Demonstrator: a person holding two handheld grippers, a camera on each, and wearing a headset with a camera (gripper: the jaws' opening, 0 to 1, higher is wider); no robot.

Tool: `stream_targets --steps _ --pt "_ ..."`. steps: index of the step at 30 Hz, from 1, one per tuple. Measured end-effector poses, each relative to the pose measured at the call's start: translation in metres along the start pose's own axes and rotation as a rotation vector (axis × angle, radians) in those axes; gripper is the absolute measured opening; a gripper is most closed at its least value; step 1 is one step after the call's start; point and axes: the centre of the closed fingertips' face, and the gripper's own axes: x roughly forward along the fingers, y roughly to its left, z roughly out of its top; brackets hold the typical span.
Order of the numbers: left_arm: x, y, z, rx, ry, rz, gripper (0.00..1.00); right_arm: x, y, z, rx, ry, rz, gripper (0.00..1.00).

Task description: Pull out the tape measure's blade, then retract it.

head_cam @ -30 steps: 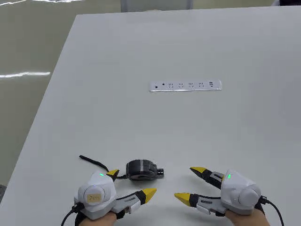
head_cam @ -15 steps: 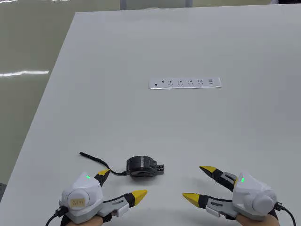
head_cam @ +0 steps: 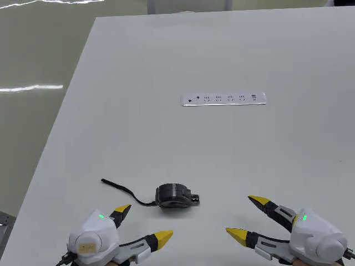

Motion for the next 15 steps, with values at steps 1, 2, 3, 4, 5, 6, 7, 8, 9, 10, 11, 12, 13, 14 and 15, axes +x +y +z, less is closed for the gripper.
stream_targets --steps 1,2,3,4,5,6,7,8,9,10,11,12,13,14,15 --pt "-0.002 0.000 0.000 0.000 -0.005 -0.002 0.80 -0.001 0.000 -0.001 -0.001 0.001 -0.002 0.60" --pt "-0.003 0.000 -0.001 -0.003 -0.005 -0.002 0.80 -0.003 -0.002 -0.002 -0.001 0.000 -0.007 0.60" --pt "-0.004 0.000 -0.001 -0.004 -0.005 -0.002 0.80 -0.004 -0.002 -0.002 0.000 0.000 -0.010 0.60" --pt "-0.006 0.000 -0.002 -0.005 -0.008 -0.004 0.80 -0.006 -0.003 -0.002 0.003 -0.004 -0.016 0.60" --pt "-0.007 0.000 -0.002 -0.003 -0.012 -0.005 0.80 -0.007 -0.003 -0.002 0.008 -0.008 -0.019 0.60" --pt "-0.008 0.000 -0.002 -0.006 -0.016 -0.008 0.80 -0.009 -0.003 -0.001 0.009 -0.011 -0.022 0.60" --pt "-0.009 0.000 -0.001 -0.014 -0.023 -0.012 0.80 -0.011 -0.002 -0.001 0.008 -0.009 -0.025 0.61" --pt "-0.010 0.000 -0.001 -0.017 -0.025 -0.012 0.79 -0.012 -0.002 -0.001 0.007 -0.010 -0.027 0.61" --pt "-0.011 0.000 -0.001 -0.016 -0.029 -0.014 0.79 -0.013 -0.002 -0.002 0.010 -0.007 -0.029 0.61" --pt "-0.011 0.000 -0.002 -0.014 -0.030 -0.013 0.79 -0.014 -0.001 -0.003 0.012 -0.007 -0.028 0.61" --pt "-0.012 0.001 -0.002 -0.014 -0.031 -0.013 0.79 -0.016 -0.001 -0.003 0.014 -0.008 -0.030 0.61" --pt "-0.013 0.001 -0.002 -0.013 -0.032 -0.014 0.79 -0.016 0.000 -0.003 0.015 -0.006 -0.032 0.61" --pt "-0.014 -0.001 -0.001 -0.011 -0.036 -0.019 0.79 -0.017 0.000 -0.003 0.015 -0.006 -0.032 0.61" --pt "-0.016 -0.001 0.000 -0.007 -0.042 -0.021 0.79 -0.019 0.000 -0.003 0.014 -0.008 -0.034 0.61" --pt "-0.016 -0.001 0.000 -0.003 -0.041 -0.020 0.79 -0.019 0.000 -0.003 0.016 -0.009 -0.036 0.61"
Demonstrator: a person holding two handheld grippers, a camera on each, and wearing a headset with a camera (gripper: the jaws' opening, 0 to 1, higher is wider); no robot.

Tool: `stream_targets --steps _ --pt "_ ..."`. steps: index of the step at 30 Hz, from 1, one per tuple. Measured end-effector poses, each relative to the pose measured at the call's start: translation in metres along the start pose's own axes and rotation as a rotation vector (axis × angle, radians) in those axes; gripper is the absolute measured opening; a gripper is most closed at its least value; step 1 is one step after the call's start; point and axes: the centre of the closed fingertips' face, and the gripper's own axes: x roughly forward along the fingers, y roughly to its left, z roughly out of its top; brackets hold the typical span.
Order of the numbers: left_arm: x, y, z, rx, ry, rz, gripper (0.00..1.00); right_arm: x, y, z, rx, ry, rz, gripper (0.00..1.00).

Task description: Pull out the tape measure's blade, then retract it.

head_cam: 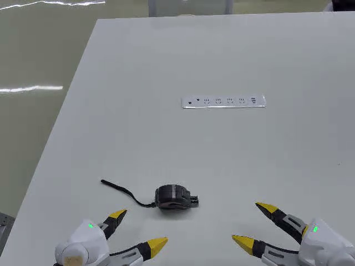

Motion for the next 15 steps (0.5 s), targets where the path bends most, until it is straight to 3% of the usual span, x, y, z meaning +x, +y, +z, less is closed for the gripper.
stream_targets --steps 8,11,15 --pt "-0.010 0.003 -0.001 0.011 0.000 0.004 0.79 -0.008 0.002 -0.003 0.005 0.008 -0.002 0.63" --pt "-0.016 0.004 0.001 -0.009 -0.018 0.002 0.79 -0.013 0.001 -0.004 0.006 0.006 -0.007 0.63" --pt "-0.022 0.003 -0.005 -0.006 -0.009 -0.006 0.79 -0.019 0.001 -0.007 0.009 0.007 -0.015 0.63"
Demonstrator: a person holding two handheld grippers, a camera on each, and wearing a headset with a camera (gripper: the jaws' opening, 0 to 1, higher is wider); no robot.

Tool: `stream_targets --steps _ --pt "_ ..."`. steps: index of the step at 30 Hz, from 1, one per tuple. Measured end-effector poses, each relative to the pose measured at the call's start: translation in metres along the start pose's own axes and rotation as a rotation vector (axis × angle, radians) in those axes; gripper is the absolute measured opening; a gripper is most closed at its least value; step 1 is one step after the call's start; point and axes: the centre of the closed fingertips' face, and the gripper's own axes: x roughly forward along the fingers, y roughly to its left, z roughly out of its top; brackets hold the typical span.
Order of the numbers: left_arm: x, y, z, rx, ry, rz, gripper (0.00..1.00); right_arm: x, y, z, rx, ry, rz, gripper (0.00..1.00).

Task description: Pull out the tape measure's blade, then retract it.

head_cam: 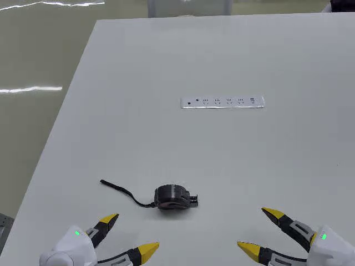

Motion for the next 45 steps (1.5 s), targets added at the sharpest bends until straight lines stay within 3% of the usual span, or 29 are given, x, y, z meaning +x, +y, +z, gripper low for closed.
stream_targets --steps 11,22,33,45 --pt "-0.015 0.003 -0.006 -0.015 -0.009 0.011 0.79 -0.014 0.003 -0.004 0.007 -0.002 -0.016 0.64" --pt "-0.029 0.002 0.000 -0.009 -0.037 0.018 0.80 -0.028 0.001 -0.006 0.022 -0.016 -0.048 0.67" --pt "-0.037 0.002 -0.008 -0.010 -0.039 0.032 0.80 -0.036 0.003 -0.004 0.035 -0.040 -0.063 0.70" --pt "-0.038 0.003 -0.007 -0.008 -0.043 0.034 0.80 -0.039 0.005 -0.007 0.037 -0.032 -0.062 0.72"
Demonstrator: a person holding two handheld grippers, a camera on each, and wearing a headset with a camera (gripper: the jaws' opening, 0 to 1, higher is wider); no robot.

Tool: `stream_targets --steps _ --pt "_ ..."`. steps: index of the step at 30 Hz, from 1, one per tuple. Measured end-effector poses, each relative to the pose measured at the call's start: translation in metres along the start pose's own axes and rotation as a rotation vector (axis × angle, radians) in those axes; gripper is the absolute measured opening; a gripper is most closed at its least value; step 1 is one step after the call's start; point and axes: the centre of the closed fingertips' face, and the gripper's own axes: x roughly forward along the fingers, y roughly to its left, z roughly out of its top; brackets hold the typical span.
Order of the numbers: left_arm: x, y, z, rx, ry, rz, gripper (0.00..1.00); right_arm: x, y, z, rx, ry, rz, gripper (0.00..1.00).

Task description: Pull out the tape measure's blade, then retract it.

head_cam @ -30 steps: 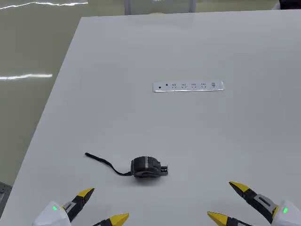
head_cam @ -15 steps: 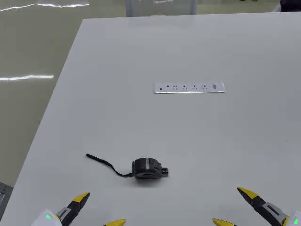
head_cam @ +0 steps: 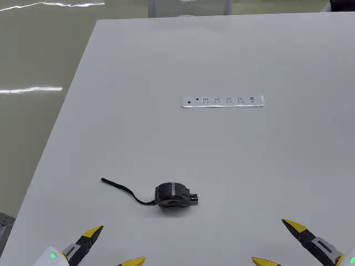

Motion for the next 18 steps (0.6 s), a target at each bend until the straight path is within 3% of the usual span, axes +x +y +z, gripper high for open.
stream_targets --steps 18 --pt "-0.0018 0.0053 -0.0029 -0.006 0.000 0.001 0.80 -0.0006 -0.0003 0.0005 0.001 0.000 0.001 0.72"
